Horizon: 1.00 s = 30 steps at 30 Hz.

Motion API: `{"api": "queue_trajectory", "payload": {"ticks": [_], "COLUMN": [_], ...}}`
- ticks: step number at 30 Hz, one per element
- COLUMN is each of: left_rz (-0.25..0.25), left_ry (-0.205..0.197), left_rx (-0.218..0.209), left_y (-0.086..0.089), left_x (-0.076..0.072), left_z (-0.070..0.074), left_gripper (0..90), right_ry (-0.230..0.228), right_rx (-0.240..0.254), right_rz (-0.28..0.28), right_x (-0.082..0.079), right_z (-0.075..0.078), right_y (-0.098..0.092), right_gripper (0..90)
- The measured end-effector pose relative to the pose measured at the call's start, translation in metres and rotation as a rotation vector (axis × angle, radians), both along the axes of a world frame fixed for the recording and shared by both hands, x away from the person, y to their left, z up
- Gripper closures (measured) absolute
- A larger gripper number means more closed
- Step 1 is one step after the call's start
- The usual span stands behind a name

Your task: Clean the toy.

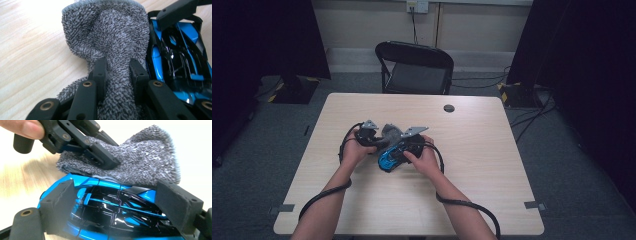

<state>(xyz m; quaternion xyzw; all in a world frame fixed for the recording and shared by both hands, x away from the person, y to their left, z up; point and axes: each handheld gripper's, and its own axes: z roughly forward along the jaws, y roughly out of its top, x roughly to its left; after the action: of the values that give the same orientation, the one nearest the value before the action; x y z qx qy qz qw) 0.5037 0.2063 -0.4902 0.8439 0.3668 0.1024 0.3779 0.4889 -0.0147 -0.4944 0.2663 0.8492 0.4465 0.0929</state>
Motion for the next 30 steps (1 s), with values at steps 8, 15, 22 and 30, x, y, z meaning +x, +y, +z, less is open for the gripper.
{"api": "queue_trajectory", "payload": {"ticks": [8,15,22,30], "left_rz": [-0.001,0.003,0.015,0.02], "left_ry": [-0.001,-0.006,0.001,-0.006], "left_rx": [0.001,-0.011,0.004,-0.015], "left_y": [0.007,0.015,0.026,0.037], "left_x": [-0.008,-0.018,-0.032,-0.048], "left_z": [0.001,0.001,0.003,0.002], "left_gripper": [71.2,71.3,71.3,71.7], "right_ry": [-0.003,-0.003,-0.004,-0.006], "right_rx": [0.003,0.003,0.005,0.008], "right_rz": [-0.004,-0.004,-0.008,-0.01], "right_x": [-0.001,-0.001,-0.001,-0.002], "right_z": [0.0,0.0,-0.001,-0.001], "right_y": [0.0,0.0,0.0,0.0], "right_gripper": [16.6,16.6,16.6,16.6]}}
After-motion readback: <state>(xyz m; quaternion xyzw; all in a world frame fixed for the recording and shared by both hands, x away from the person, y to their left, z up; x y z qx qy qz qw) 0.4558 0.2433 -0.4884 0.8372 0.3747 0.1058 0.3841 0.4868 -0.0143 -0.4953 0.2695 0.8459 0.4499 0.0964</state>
